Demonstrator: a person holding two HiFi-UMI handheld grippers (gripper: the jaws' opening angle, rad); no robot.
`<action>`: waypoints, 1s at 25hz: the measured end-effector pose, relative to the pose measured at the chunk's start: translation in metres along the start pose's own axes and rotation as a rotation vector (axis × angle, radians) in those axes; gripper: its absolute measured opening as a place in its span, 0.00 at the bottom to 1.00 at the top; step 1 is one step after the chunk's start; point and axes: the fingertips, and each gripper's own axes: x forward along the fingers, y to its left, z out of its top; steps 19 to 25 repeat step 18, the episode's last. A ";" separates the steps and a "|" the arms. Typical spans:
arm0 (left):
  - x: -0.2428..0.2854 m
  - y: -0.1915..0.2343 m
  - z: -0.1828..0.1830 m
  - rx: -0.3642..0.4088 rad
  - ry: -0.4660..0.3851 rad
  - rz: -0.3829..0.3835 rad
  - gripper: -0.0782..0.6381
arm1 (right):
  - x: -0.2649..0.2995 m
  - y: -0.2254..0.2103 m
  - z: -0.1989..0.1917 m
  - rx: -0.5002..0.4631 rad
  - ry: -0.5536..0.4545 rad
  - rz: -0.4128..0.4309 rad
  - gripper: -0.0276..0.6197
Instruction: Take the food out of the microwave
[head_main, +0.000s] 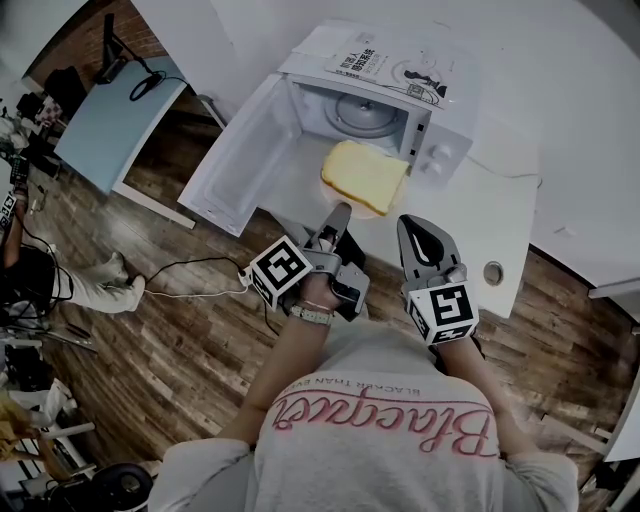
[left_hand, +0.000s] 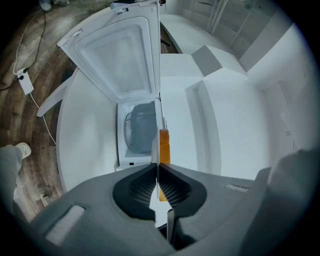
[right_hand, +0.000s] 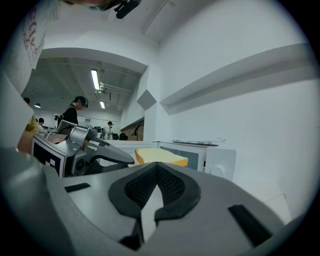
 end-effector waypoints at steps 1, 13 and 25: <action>0.000 -0.001 0.000 -0.003 -0.001 -0.006 0.13 | 0.000 -0.001 0.000 0.000 0.001 0.000 0.06; 0.003 -0.009 -0.002 -0.010 0.010 -0.022 0.13 | 0.005 -0.006 -0.002 0.001 0.011 -0.005 0.06; 0.009 -0.010 0.001 -0.009 0.009 -0.024 0.13 | 0.008 -0.012 -0.002 0.001 0.011 -0.011 0.06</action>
